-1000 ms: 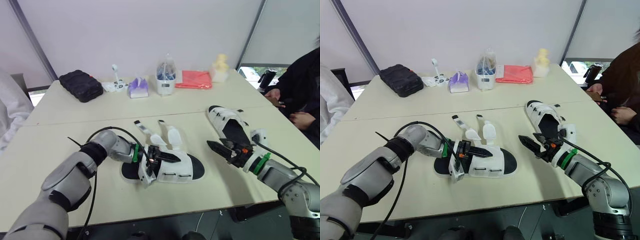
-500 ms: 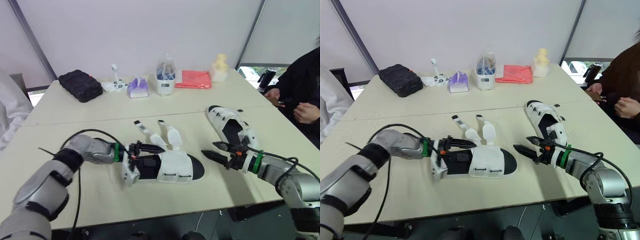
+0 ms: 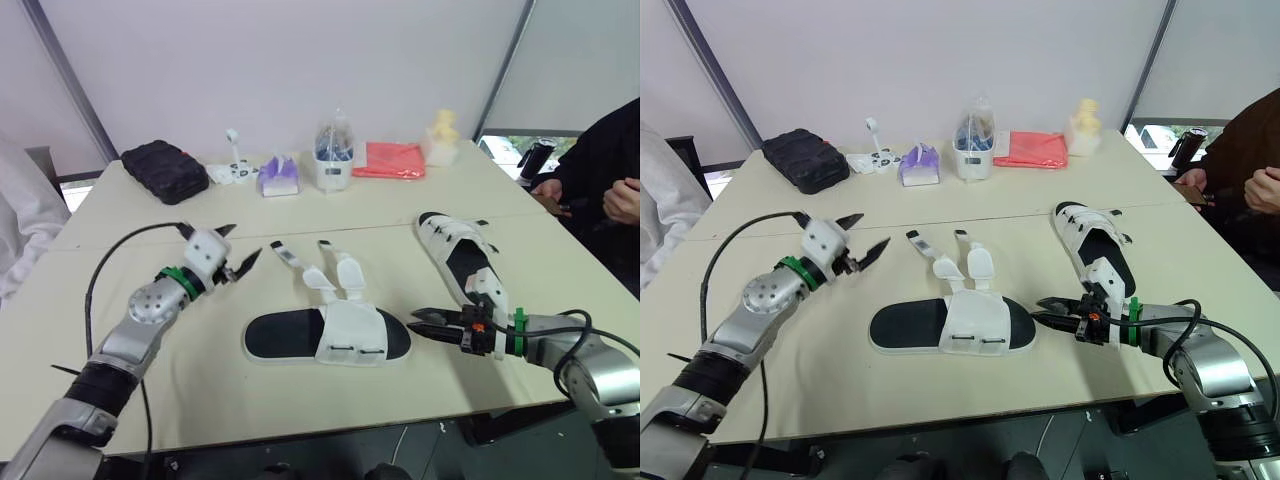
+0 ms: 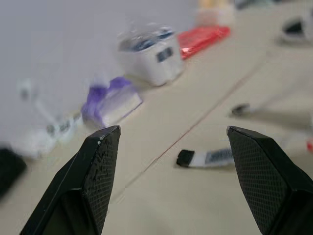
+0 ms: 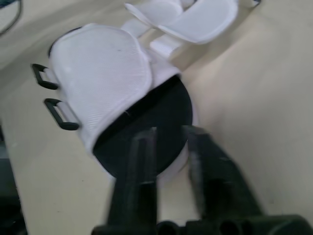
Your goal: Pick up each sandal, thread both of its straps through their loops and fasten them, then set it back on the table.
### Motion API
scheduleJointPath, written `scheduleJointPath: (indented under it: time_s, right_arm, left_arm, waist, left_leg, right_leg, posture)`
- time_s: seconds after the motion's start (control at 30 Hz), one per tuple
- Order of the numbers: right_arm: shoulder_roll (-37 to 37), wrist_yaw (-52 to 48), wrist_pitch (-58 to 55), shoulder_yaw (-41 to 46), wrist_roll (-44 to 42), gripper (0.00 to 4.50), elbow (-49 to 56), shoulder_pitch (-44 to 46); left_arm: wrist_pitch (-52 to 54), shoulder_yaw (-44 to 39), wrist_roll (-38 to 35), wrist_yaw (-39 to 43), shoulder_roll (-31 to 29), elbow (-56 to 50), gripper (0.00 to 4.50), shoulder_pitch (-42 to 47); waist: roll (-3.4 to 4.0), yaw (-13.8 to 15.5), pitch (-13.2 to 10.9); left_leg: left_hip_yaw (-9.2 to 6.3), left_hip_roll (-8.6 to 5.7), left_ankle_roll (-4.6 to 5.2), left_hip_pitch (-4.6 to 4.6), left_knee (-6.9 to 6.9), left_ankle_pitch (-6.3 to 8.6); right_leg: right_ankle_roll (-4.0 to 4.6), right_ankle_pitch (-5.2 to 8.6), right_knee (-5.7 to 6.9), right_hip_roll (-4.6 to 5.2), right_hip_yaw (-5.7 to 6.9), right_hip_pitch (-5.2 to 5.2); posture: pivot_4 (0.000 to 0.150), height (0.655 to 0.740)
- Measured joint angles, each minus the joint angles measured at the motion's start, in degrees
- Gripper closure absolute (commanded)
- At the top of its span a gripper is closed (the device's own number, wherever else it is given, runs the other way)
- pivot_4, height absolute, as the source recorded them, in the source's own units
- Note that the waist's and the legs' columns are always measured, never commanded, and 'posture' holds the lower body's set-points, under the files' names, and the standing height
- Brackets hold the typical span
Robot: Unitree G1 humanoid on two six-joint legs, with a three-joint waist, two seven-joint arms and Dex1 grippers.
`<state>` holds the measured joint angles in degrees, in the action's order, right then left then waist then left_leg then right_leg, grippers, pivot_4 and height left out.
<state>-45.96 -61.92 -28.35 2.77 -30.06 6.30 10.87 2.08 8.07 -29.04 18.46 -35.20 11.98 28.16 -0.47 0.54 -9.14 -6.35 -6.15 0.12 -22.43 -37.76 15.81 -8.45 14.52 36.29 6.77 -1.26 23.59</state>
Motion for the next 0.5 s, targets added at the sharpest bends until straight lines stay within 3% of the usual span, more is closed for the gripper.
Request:
scheduleJointPath:
  time_s: [0.27, 0.5]
  right_arm:
    - [0.7, -1.4, 2.6, -3.5, 2.5, 4.46, 1.3, -0.1]
    - [1.5, -1.5, 9.9, -7.2, 9.7, 4.46, -1.8, 0.2]
  left_arm:
    - [21.6, -11.2, -7.2, -10.6, 11.2, -2.0, 0.88, 7.4]
    - [31.9, -11.8, -6.8, -5.9, 11.0, -0.6, 0.88, 7.0]
  waist:
    - [-0.04, 0.2, 0.0]
    - [-0.03, 0.0, 0.0]
  left_leg:
    - [-0.06, -0.03, -0.09, 0.00, -0.20, -0.04]
    - [-0.02, 0.00, -0.35, 0.00, -0.17, -0.18]
  right_leg:
    - [0.00, 0.00, -0.05, 0.00, 0.10, -0.17]
    - [0.00, 0.00, -0.05, -0.02, 0.09, -0.13]
  posture:
    - [0.150, 0.7400]
    - [0.150, 0.7400]
